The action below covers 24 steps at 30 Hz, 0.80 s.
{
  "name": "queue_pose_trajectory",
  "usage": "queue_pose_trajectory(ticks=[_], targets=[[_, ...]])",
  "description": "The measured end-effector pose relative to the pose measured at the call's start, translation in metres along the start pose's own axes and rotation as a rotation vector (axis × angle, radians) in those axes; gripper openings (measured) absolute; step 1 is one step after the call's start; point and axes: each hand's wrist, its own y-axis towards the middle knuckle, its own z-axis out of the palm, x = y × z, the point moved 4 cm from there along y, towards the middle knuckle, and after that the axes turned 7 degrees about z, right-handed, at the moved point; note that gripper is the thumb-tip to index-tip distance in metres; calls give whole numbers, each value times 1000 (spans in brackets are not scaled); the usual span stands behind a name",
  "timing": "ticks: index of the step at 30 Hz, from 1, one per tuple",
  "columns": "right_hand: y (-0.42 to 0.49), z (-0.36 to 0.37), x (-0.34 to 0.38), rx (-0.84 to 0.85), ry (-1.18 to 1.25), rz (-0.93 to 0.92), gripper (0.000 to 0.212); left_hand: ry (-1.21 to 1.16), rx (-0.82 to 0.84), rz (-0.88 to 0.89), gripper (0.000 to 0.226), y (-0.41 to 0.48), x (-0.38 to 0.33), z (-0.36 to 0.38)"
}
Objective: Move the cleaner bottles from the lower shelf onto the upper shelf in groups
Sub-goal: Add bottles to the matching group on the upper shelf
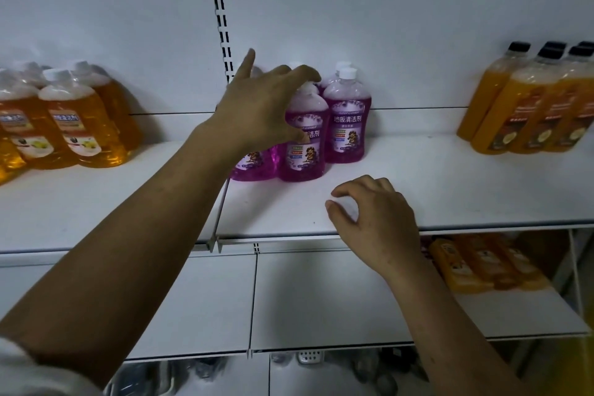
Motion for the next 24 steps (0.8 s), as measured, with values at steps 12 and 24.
queue_pose_trajectory(ticks=[12,24], targets=[[-1,-1,1,-11,4,0,28,84,-18,8,97,-10,-3,1],[-6,-3,-1,-51,131,-85,32,-216,-174,-152,66,-132,-97,-13]])
